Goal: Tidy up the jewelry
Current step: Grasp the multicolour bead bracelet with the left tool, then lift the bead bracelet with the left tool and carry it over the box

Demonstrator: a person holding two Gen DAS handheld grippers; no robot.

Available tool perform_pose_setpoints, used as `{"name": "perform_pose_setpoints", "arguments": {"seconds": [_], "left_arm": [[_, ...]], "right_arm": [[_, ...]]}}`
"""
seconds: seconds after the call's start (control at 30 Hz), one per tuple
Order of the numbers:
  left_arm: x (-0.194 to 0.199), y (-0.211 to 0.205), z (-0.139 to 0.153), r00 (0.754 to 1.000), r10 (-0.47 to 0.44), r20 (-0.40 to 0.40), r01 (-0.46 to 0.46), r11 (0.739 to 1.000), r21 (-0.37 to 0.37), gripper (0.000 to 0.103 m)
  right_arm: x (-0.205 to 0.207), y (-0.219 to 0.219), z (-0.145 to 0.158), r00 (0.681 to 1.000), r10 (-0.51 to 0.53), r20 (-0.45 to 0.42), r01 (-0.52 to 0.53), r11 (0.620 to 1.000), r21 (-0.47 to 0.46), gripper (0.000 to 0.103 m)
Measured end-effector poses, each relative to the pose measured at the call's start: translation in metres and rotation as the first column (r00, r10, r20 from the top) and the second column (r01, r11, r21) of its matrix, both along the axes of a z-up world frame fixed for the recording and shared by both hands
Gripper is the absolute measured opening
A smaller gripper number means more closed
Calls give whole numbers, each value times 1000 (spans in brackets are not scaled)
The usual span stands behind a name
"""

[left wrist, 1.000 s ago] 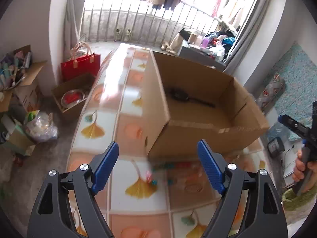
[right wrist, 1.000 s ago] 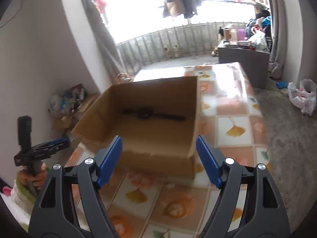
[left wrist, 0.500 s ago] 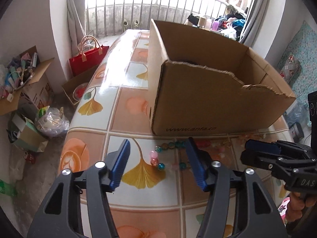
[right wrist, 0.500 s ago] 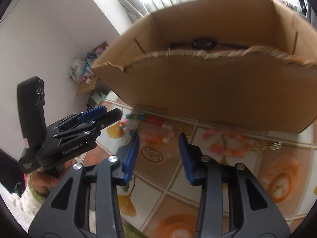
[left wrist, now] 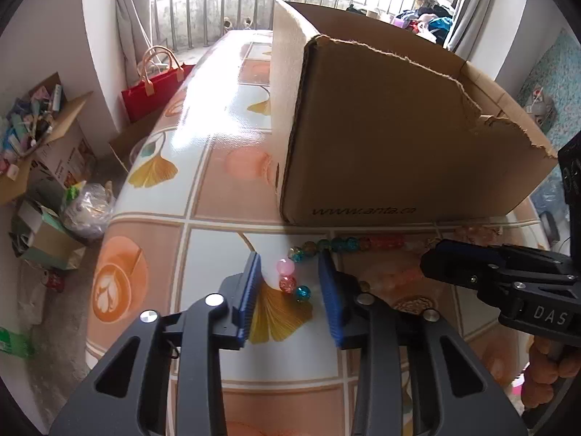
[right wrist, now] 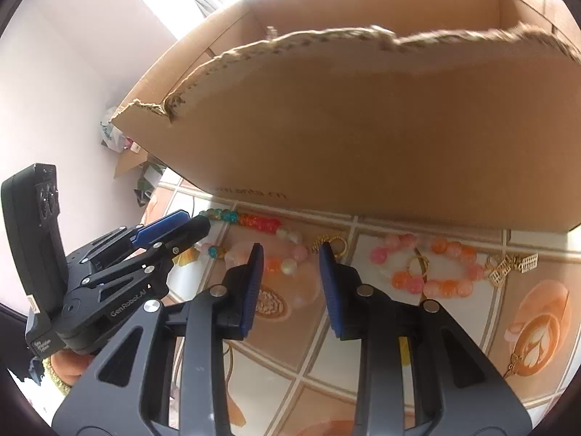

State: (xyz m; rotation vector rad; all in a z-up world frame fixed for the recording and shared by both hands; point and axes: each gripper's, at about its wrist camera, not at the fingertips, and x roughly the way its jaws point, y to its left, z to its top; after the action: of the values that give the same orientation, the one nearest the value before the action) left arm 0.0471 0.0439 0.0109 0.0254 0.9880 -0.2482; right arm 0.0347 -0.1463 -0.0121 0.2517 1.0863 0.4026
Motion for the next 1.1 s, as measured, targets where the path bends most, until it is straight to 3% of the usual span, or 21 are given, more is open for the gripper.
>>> {"name": "perform_pose_setpoints", "arguments": {"seconds": [0.27,0.37,0.4,0.47,0.77,0.83,0.9,1.1], "left_arm": [[-9,-17,-3,998,-51,48,46,993,111,11],[-15,-15,-3,997,-54,47,49,993,103,10],[-17,-16,-2,997,-59,45,54,993,101,10],[-21,-16,-2,997,-68,39,65,994,83,10],[-51,-18,1,992,-127,3,127,992,14,10],[-54,-18,1,991,-132,4,131,991,17,10],[-57,-18,1,991,-134,5,133,991,18,10],[-56,-16,1,993,-122,-5,122,993,8,10]], "right_arm": [[-6,15,1,999,27,40,-23,996,-88,21],[-9,17,2,998,37,51,-32,994,-106,20],[-11,16,3,998,41,50,-35,994,-104,12],[-13,17,0,998,47,40,-43,994,-100,8],[-26,6,-4,999,34,-9,-35,999,-41,10],[-28,5,-4,999,34,-10,-34,999,-32,15],[-29,8,-5,999,36,2,-36,998,-52,22],[-25,20,-6,997,73,30,-70,991,-116,22]]}}
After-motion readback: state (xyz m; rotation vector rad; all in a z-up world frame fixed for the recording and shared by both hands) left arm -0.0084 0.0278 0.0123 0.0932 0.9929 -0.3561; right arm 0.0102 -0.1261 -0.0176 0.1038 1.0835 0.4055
